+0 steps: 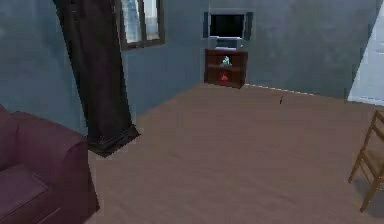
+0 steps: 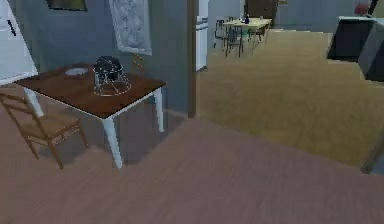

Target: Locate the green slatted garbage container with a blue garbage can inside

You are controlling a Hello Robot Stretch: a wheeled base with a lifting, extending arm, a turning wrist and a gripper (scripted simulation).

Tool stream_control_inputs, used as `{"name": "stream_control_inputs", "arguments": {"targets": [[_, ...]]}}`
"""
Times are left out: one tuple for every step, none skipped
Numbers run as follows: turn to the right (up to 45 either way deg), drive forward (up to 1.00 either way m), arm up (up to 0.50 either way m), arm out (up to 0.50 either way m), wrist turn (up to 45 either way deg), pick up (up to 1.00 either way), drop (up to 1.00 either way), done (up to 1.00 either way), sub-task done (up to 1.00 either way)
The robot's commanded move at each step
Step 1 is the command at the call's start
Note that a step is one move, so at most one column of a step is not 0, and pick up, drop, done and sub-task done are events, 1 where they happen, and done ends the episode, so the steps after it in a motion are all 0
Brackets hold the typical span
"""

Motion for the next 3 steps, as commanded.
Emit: {"name": "stream_control_inputs", "arguments": {"targets": [[45.0,0.0,0.0,0.0,0.0,0.0,0.0,0.0,0.0],[45.0,0.0,0.0,0.0,0.0,0.0,0.0,0.0,0.0],[24.0,0.0,0.0,0.0,0.0,0.0,0.0,0.0,0.0]]}}
